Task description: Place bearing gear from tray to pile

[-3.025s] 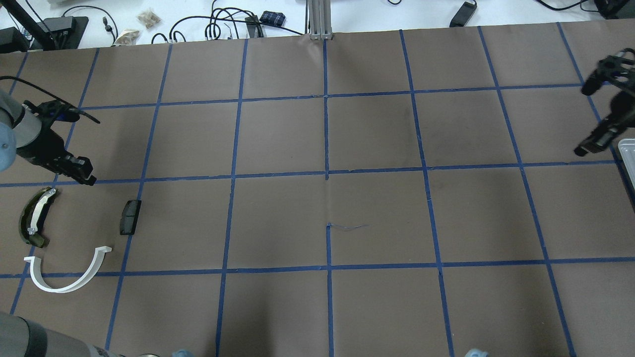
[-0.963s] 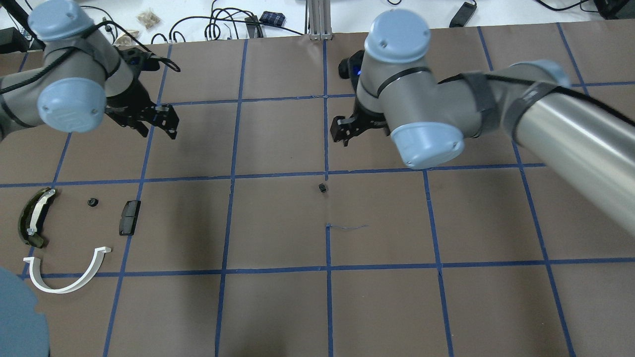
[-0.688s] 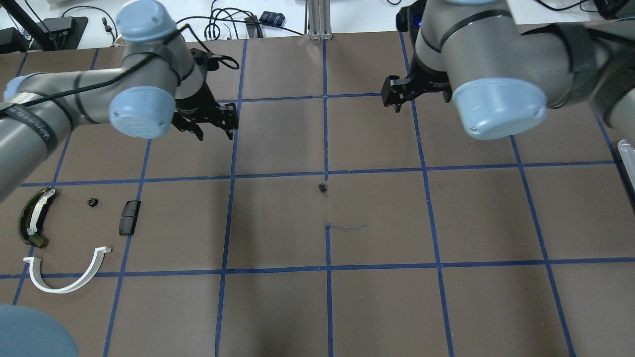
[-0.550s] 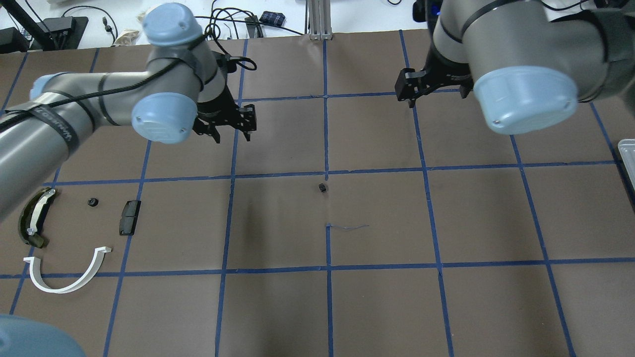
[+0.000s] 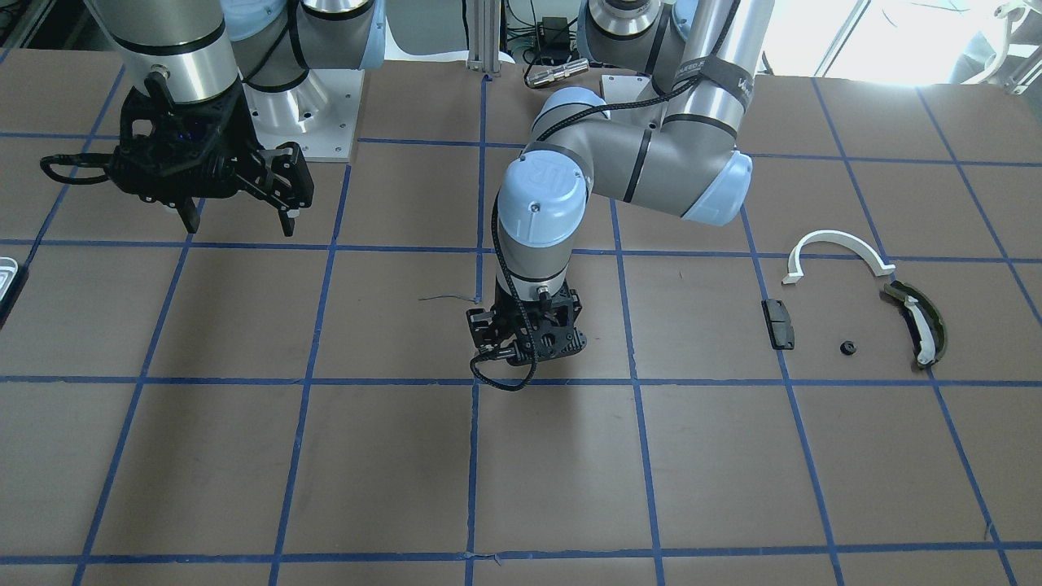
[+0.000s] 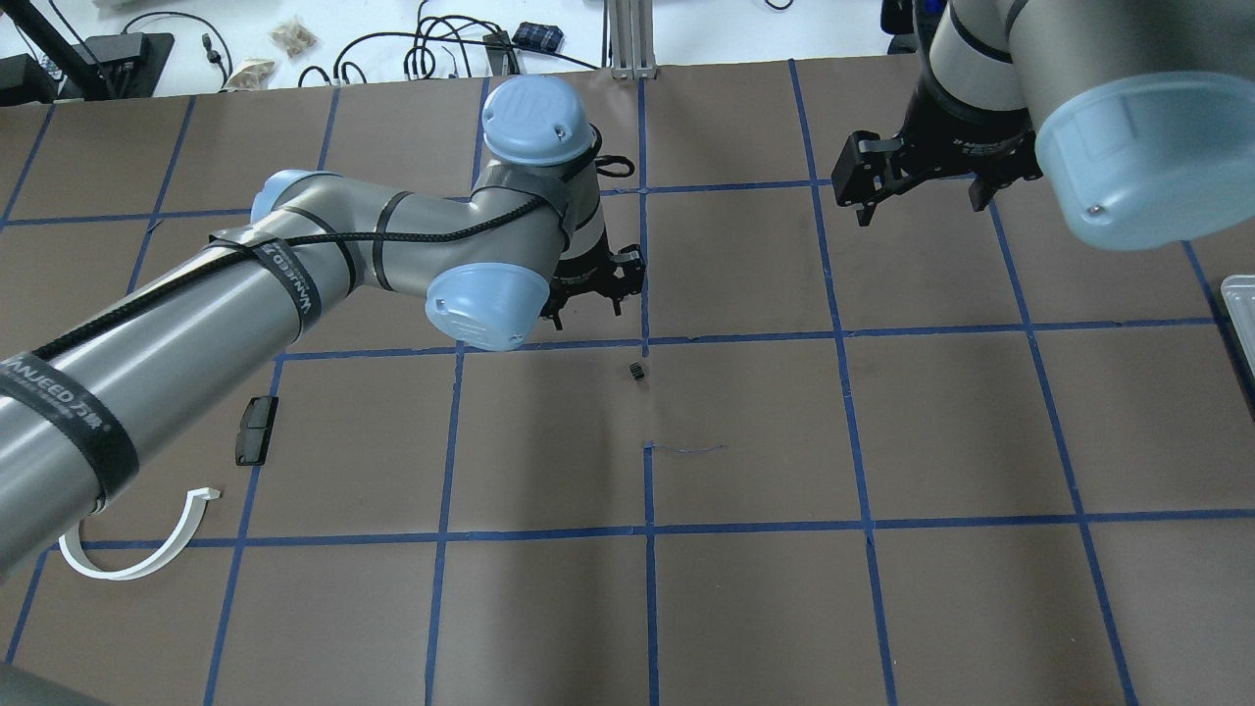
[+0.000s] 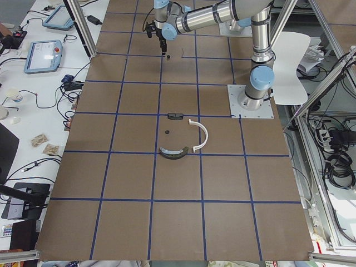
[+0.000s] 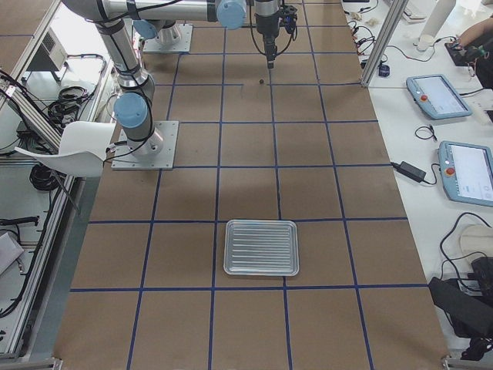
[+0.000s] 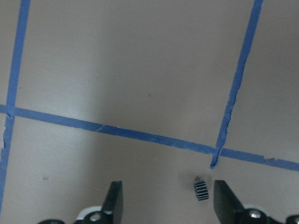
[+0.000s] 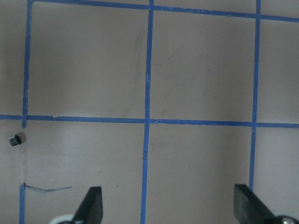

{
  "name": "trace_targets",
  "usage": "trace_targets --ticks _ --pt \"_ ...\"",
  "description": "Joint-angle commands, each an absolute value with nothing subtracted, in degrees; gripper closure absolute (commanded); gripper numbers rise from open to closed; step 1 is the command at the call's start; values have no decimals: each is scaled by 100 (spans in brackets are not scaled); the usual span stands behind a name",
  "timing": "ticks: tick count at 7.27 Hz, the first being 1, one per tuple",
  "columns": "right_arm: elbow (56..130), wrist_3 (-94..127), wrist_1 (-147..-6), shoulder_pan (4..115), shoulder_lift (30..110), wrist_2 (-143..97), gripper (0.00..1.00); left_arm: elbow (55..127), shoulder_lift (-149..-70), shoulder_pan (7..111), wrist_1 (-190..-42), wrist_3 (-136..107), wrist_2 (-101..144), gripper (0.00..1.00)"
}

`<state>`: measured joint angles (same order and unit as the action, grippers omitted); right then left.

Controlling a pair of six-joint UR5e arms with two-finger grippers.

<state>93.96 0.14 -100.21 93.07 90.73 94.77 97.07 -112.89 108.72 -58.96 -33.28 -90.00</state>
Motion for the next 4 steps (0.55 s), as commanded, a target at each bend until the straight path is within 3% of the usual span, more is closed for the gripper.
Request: trace_targets --ticks 1,4 --pt "9430 -26 -10063 9316 9088 9317 0 9721 -11399 11099 -5845 -3953 -9017 27" --pt "9501 -26 -10107 9325 9070 9176 0 9747 -11714 11144 -5566 -4691 -8939 27"
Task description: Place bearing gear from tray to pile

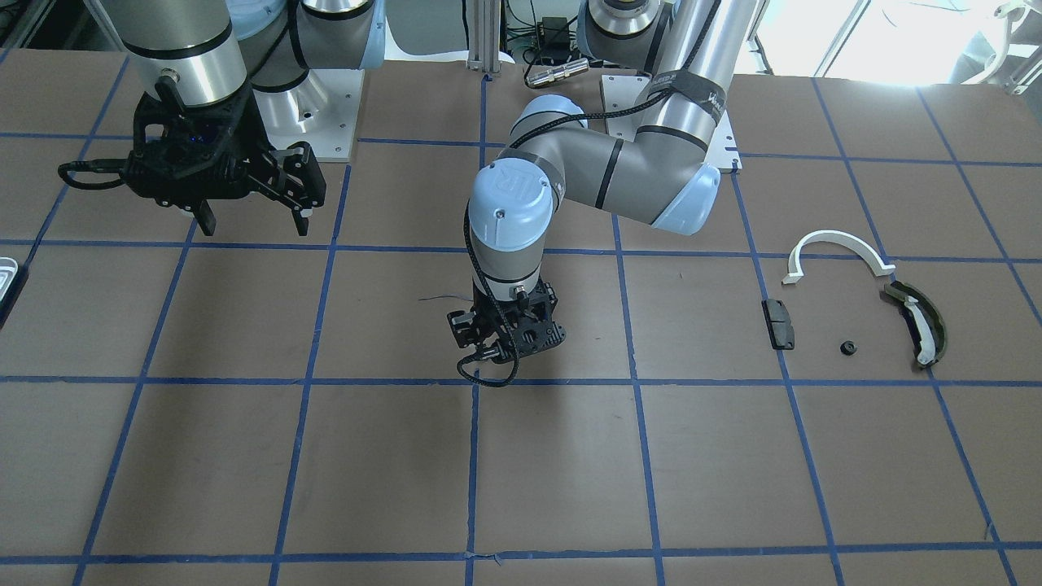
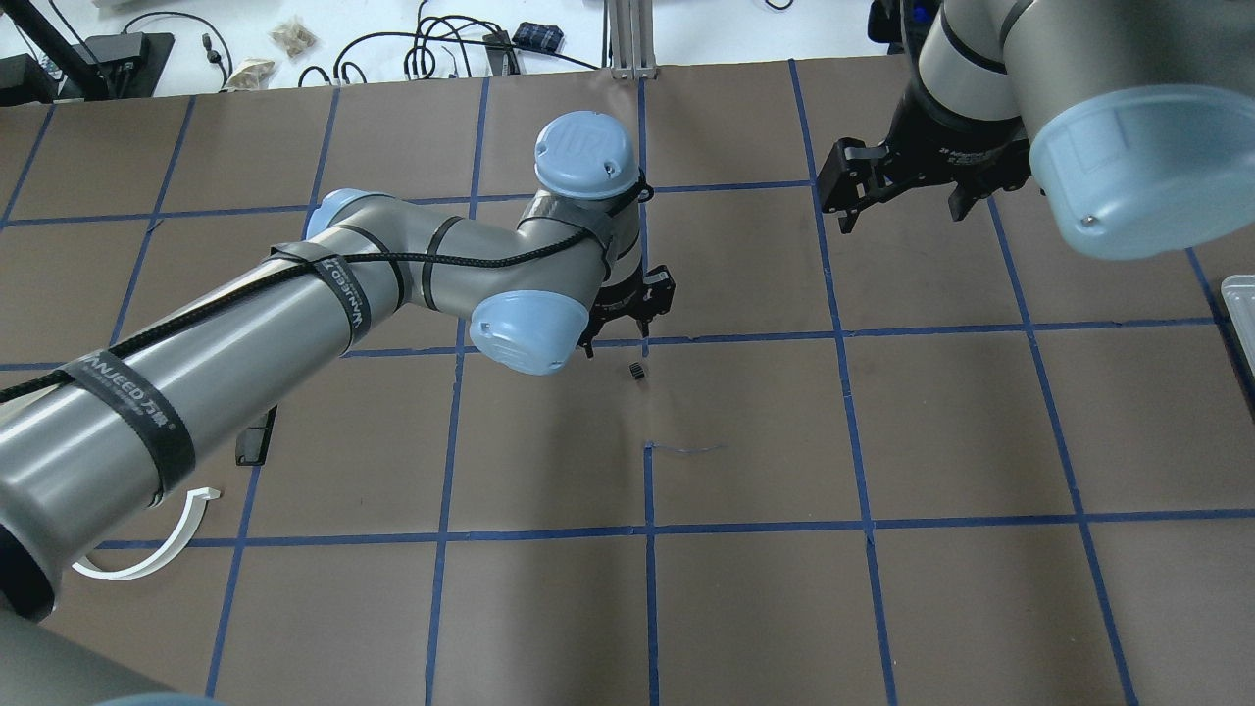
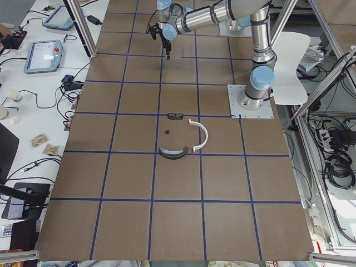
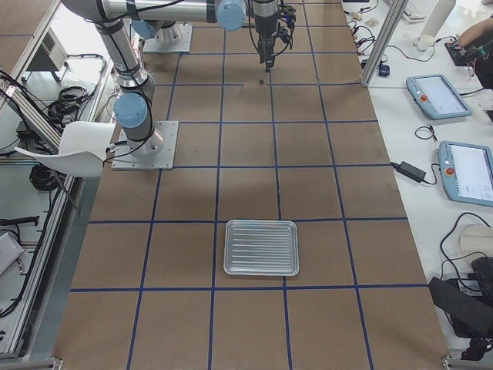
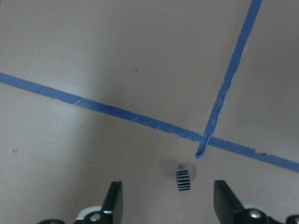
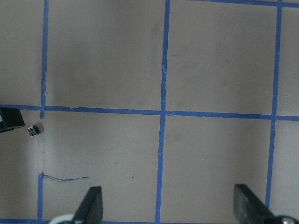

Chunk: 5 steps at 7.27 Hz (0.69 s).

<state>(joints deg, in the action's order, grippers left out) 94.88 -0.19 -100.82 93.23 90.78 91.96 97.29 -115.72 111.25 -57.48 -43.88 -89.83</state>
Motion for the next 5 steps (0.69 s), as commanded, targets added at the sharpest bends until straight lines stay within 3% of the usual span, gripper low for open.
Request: trace_targets --ticks 1,5 --pt "9501 -35 -10107 9316 9070 9176 0 9773 -11812 11162 -5485 -4685 -8938 27" --pt "9492 -35 -10107 9316 9079 9176 0 9861 -11935 11188 -5423 -4694 -8930 33"
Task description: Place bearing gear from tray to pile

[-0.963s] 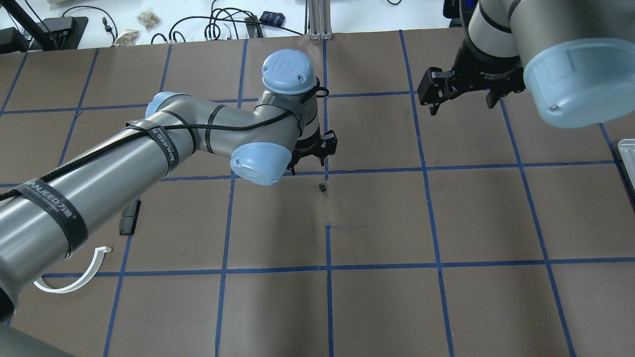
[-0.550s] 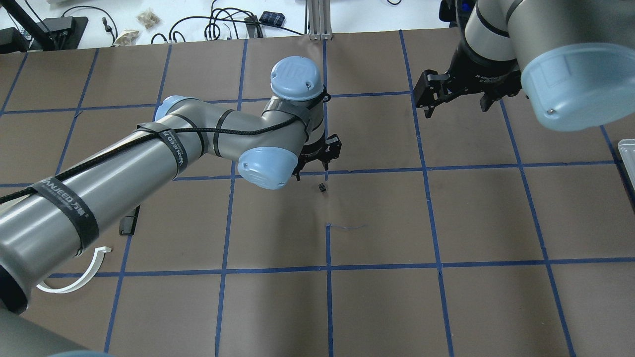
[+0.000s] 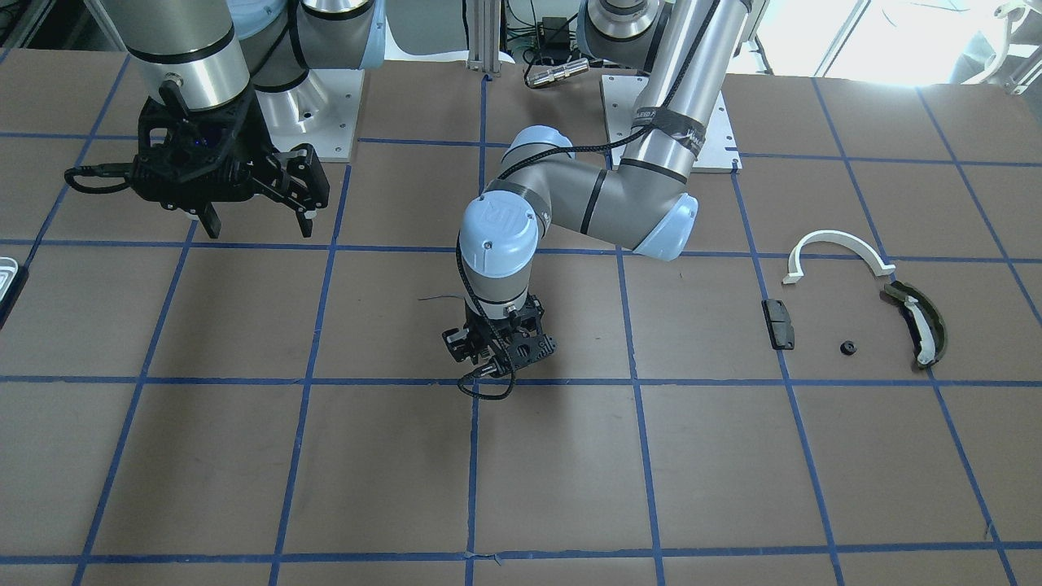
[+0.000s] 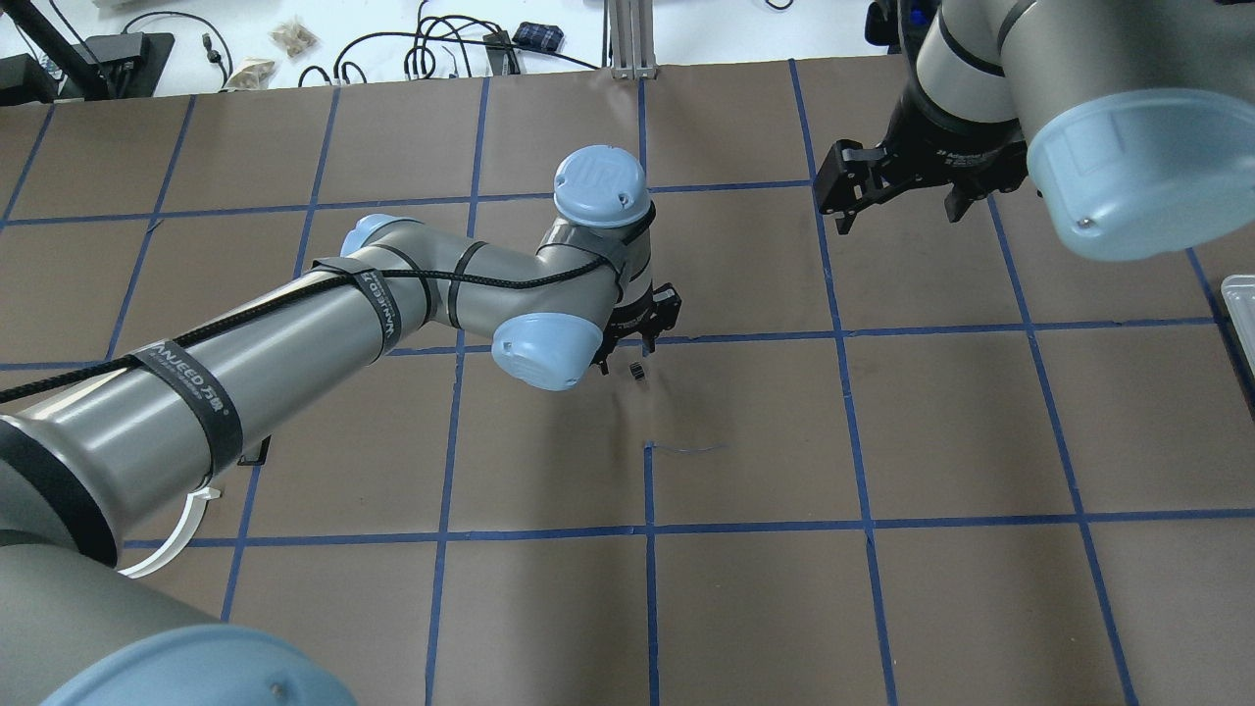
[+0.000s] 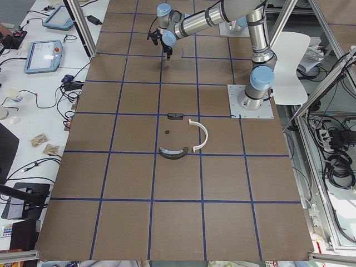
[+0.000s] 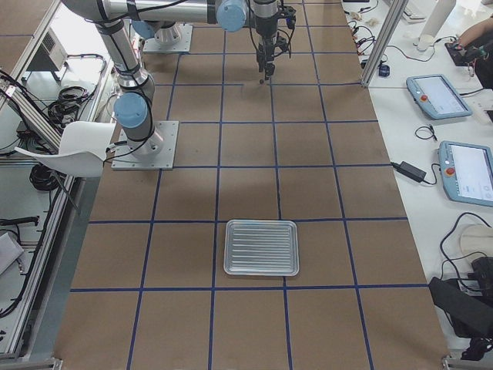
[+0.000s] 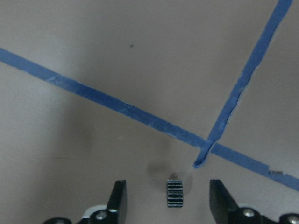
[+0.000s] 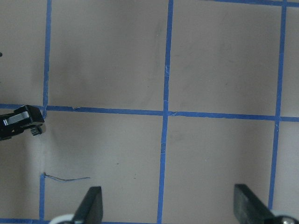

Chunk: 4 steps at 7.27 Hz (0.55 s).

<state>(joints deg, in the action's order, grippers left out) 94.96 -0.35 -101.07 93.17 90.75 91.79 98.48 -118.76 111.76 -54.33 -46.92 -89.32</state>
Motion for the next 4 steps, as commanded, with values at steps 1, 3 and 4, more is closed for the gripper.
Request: trace_targets --ticks 1,3,4 --pt "9440 17 -10116 9316 9079 9158 0 9861 -11970 11197 -5423 -4711 -8921 33" --pt "9291 201 -10134 9316 9027 9123 0 9853 -11997 11197 -5432 -4685 -8667 59" --pt "9247 237 -10134 9316 9018 9132 0 9844 -11997 11180 -5423 -4641 -8657 77"
